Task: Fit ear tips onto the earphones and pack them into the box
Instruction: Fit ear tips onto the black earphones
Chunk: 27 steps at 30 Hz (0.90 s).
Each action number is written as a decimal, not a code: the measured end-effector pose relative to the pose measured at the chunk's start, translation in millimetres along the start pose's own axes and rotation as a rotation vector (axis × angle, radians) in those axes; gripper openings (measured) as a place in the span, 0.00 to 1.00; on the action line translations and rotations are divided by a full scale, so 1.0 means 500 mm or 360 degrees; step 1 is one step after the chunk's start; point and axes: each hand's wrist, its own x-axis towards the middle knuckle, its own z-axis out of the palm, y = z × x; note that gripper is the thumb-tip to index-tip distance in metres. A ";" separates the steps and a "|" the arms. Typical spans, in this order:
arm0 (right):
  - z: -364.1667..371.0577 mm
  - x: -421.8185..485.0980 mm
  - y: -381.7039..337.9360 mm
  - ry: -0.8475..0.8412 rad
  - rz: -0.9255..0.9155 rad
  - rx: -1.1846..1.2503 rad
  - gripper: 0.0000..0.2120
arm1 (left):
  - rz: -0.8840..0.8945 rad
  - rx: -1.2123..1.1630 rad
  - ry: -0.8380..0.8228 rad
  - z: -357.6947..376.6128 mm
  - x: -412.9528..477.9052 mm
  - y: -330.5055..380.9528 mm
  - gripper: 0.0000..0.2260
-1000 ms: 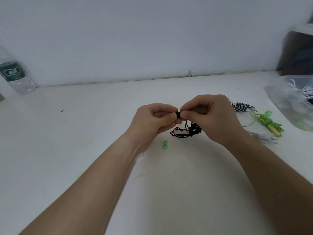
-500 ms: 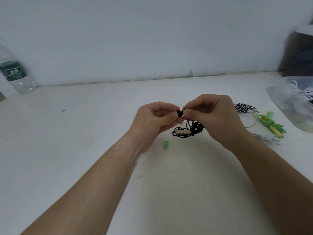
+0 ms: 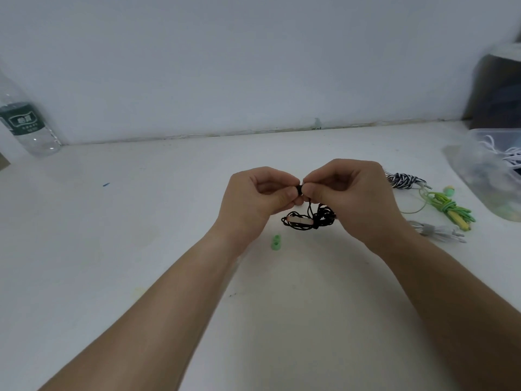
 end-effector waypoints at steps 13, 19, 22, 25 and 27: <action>-0.004 0.001 -0.004 -0.0128 0.0042 0.0323 0.07 | -0.0205 -0.0248 -0.0164 -0.010 0.001 0.008 0.14; -0.010 0.003 0.001 -0.0166 0.0157 0.0380 0.06 | -0.0119 -0.0107 -0.0115 -0.007 0.001 0.007 0.08; -0.010 0.005 0.005 -0.0163 0.0196 0.0411 0.06 | -0.0102 -0.0117 -0.0096 -0.007 0.002 0.007 0.07; -0.011 0.006 0.002 -0.0167 0.0196 0.0465 0.07 | -0.0101 -0.0171 -0.0103 -0.011 0.003 0.007 0.07; -0.012 0.006 -0.001 -0.0173 0.0158 0.0418 0.06 | -0.0094 -0.0195 -0.0096 -0.009 0.004 0.005 0.07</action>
